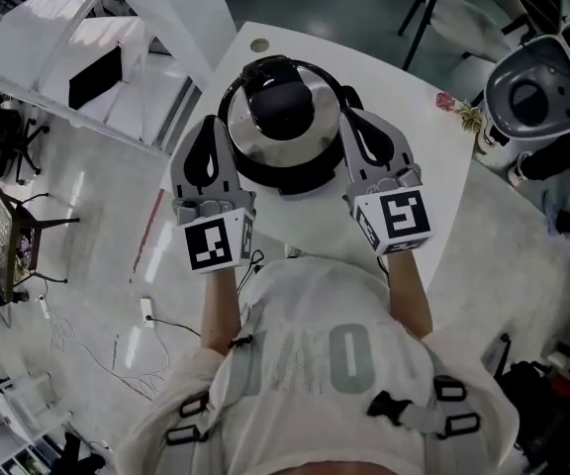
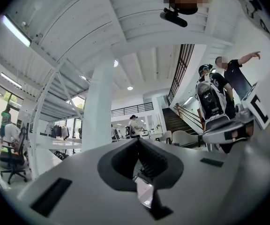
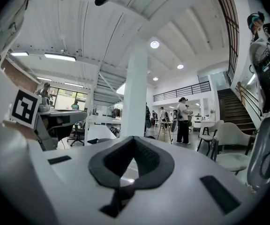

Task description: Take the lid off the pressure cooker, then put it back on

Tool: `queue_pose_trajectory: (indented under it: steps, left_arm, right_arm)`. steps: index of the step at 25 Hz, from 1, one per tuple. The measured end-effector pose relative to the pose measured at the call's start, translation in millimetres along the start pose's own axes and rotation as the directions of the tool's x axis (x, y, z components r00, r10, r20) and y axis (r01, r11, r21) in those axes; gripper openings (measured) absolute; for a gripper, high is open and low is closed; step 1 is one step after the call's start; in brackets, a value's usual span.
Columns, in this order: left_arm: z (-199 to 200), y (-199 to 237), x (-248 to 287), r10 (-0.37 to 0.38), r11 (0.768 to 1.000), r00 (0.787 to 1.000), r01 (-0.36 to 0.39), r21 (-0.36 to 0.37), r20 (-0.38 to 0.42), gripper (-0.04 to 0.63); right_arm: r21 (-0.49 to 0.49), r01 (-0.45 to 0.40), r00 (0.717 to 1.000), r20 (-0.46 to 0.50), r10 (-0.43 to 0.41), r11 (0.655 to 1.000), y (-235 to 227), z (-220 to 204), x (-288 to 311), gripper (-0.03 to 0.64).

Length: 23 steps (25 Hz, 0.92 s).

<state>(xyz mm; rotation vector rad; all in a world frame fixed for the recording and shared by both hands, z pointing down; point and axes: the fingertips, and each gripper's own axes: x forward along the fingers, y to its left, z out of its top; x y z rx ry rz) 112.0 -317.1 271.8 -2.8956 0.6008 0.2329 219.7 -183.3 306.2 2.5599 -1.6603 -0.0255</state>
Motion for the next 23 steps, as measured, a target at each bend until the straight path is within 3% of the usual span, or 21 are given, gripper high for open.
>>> queue_pose_trajectory:
  steps: [23]
  left_arm:
    - [-4.0,-7.3,4.3,-0.036,0.999,0.999,0.036,-0.005,-0.024,0.018]
  right_arm:
    - [-0.014,-0.001,1.0,-0.001,0.001,1.0,-4.1,2.4,-3.9,0.008]
